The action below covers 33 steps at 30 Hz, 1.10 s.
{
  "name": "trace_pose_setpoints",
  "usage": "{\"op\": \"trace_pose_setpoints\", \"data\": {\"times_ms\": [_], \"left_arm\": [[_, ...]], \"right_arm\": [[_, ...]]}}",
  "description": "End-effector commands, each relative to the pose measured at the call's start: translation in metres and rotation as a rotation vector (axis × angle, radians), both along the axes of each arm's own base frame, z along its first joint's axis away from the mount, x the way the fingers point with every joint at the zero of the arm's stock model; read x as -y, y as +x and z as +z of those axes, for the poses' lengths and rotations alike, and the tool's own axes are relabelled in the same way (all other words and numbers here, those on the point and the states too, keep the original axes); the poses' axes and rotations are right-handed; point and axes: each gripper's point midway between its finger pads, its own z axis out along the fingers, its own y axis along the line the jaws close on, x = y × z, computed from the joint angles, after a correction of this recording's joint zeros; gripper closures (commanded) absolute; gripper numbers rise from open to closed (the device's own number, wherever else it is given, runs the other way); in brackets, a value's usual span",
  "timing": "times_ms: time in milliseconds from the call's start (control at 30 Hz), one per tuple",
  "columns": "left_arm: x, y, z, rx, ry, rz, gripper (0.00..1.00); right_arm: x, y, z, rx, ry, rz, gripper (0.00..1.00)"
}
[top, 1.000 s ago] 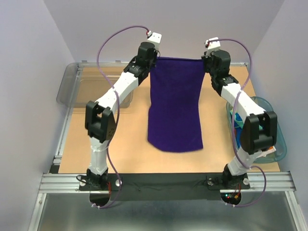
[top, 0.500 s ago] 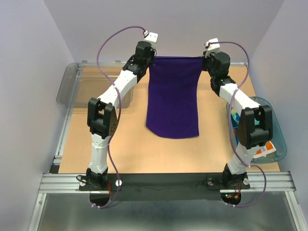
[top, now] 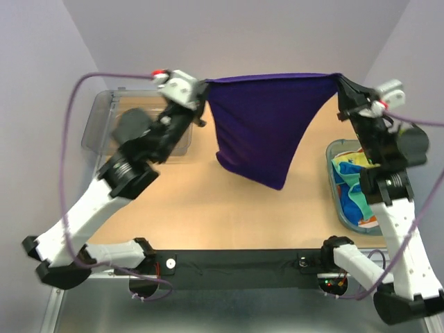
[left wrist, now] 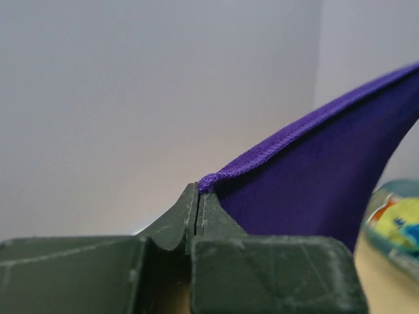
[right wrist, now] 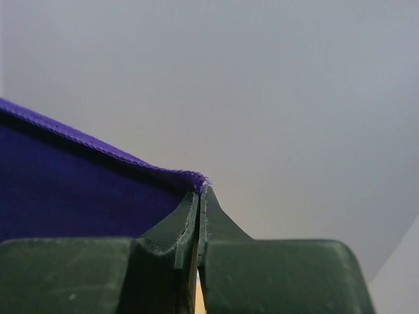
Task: Fold and stack the towels
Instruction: Flatten out the crumpled towel
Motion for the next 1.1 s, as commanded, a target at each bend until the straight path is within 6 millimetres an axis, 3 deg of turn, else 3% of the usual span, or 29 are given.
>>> {"op": "trace_pose_setpoints", "data": {"times_ms": [0, 33, 167, 300, 433, 533, 567, 600, 633, 667, 733, 767, 800, 900, 933, 967, 1000, 1033, 1067], "left_arm": [[-0.038, -0.049, 0.057, 0.150, -0.110, 0.008, 1.00], [-0.044, -0.071, 0.070, 0.180, -0.147, -0.042, 1.00], [-0.051, -0.108, 0.093, 0.225, -0.203, -0.149, 1.00], [-0.047, -0.116, 0.098, 0.235, -0.198, -0.190, 1.00], [-0.035, -0.097, 0.088, 0.188, -0.171, -0.131, 1.00], [-0.037, -0.072, 0.077, 0.130, -0.177, 0.007, 1.00], [-0.027, -0.057, 0.066, 0.105, -0.155, 0.048, 1.00], [-0.022, -0.047, 0.058, 0.082, -0.145, 0.072, 1.00], [-0.024, -0.027, 0.049, 0.063, -0.133, 0.107, 1.00], [-0.009, -0.007, 0.028, 0.014, -0.090, 0.101, 1.00], [-0.013, 0.033, 0.001, -0.053, -0.105, 0.123, 1.00], [-0.007, 0.057, -0.026, -0.098, -0.075, 0.156, 1.00], [-0.008, 0.088, -0.060, -0.152, -0.045, 0.221, 1.00], [-0.006, 0.131, -0.103, -0.237, -0.011, 0.251, 1.00], [-0.009, 0.158, -0.133, -0.281, 0.021, 0.287, 1.00], [-0.009, 0.170, -0.146, -0.300, 0.031, 0.293, 1.00], [-0.009, 0.182, -0.144, -0.299, 0.024, 0.298, 1.00], [-0.004, 0.201, -0.171, -0.340, 0.048, 0.311, 1.00], [-0.009, 0.215, -0.163, -0.327, 0.032, 0.321, 0.99]], "right_arm": [[-0.013, -0.033, -0.004, -0.006, -0.060, 0.094, 1.00], [-0.012, -0.054, 0.009, 0.040, -0.057, 0.103, 0.99], [-0.012, -0.101, 0.038, 0.140, -0.065, 0.143, 0.99], [-0.011, -0.130, 0.064, 0.215, -0.059, 0.156, 0.99], [-0.009, -0.131, 0.075, 0.224, -0.036, 0.152, 1.00], [-0.006, -0.109, 0.075, 0.180, 0.001, 0.134, 0.99], [-0.006, -0.104, 0.076, 0.171, 0.010, 0.127, 1.00], [-0.004, -0.082, 0.068, 0.128, 0.029, 0.106, 1.00], [-0.004, -0.071, 0.064, 0.099, 0.053, 0.102, 0.99], [-0.004, -0.058, 0.059, 0.071, 0.061, 0.094, 0.99], [-0.001, -0.017, 0.034, -0.020, 0.078, 0.048, 0.99], [0.000, -0.001, 0.024, -0.054, 0.085, 0.028, 0.99], [0.001, 0.032, -0.002, -0.131, 0.080, -0.007, 1.00], [0.006, 0.084, -0.047, -0.232, 0.064, -0.084, 0.99], [0.003, 0.113, -0.077, -0.298, 0.048, -0.101, 0.99], [0.005, 0.130, -0.094, -0.326, 0.040, -0.124, 0.99], [0.008, 0.143, -0.096, -0.301, 0.054, -0.152, 1.00], [0.008, 0.168, -0.125, -0.342, 0.042, -0.173, 0.99], [0.012, 0.178, -0.121, -0.295, 0.058, -0.198, 1.00]]}}
